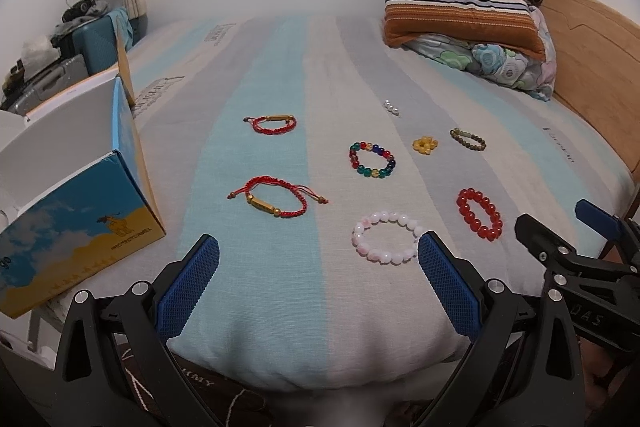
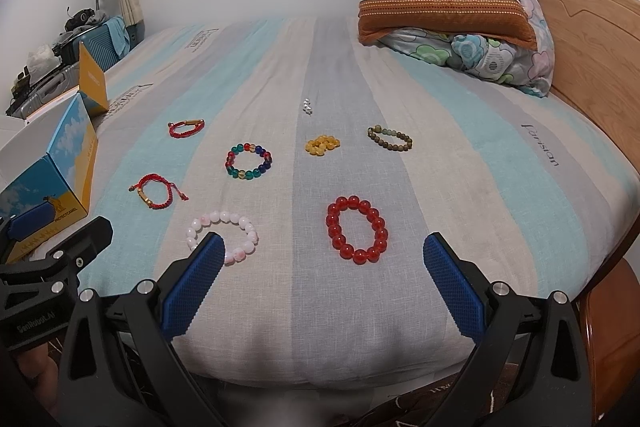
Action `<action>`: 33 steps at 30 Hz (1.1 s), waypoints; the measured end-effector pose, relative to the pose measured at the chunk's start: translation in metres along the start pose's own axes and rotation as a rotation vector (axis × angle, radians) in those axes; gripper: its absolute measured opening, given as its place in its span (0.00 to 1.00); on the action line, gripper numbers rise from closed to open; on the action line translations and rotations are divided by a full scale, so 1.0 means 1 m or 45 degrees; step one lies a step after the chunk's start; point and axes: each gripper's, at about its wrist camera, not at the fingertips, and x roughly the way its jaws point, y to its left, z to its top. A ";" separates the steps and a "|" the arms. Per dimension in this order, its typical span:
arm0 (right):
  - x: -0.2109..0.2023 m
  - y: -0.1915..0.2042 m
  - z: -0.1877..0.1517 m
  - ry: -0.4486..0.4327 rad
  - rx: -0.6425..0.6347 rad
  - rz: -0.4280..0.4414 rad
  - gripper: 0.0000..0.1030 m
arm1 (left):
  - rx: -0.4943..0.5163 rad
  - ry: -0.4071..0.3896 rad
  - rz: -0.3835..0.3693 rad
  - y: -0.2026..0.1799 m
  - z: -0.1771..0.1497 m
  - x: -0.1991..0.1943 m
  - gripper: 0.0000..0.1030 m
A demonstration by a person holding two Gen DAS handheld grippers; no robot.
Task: Organize jewelry
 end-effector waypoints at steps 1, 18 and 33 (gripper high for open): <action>0.000 0.001 0.000 0.000 -0.001 0.000 0.93 | 0.002 -0.003 -0.002 -0.001 0.000 0.000 0.95; -0.003 0.001 0.002 -0.010 -0.010 0.004 0.93 | 0.008 -0.001 0.010 -0.001 0.001 0.000 0.95; 0.014 -0.024 0.064 0.015 0.035 -0.029 0.93 | 0.045 0.068 -0.072 0.002 0.049 0.015 0.95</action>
